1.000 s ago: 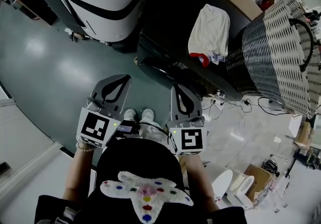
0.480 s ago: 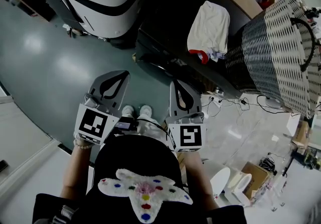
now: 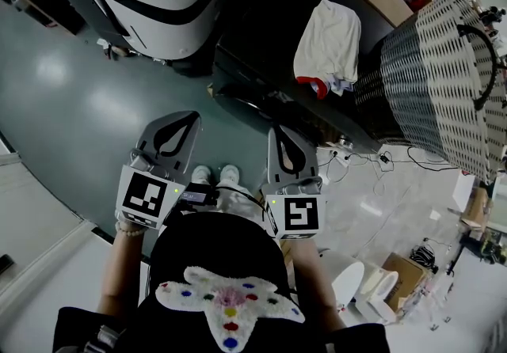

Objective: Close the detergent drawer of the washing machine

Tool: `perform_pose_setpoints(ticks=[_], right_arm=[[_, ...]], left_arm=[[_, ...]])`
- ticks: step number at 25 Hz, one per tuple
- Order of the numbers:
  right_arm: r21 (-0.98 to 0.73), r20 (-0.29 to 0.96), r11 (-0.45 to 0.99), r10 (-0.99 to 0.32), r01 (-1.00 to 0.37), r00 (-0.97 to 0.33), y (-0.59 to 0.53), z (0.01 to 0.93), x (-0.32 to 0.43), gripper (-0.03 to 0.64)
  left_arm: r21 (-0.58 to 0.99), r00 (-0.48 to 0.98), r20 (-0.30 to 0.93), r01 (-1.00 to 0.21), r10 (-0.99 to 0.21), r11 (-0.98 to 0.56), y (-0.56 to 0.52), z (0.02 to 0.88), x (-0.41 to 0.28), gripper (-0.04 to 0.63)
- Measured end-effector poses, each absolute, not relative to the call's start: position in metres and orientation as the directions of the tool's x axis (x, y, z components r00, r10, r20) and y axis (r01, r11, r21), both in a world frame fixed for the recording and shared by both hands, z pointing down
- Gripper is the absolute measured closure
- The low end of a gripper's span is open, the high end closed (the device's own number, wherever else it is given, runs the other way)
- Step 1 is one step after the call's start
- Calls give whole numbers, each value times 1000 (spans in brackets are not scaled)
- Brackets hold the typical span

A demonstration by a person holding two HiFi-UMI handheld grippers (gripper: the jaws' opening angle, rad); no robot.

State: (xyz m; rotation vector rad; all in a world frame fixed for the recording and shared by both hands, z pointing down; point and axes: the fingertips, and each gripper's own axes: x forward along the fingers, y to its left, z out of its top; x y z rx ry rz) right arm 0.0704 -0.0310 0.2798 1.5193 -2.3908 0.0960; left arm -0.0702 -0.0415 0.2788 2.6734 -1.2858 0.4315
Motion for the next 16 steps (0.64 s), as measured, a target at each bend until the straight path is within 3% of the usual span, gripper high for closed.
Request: perform_pose_setpoints(ticks=[16], right_arm=[[117,317,443,-865,-889,-389,-24,287,72,612]], left_arm=[[-4,584,311,-788,-749,-616,-40,278,-72,583]])
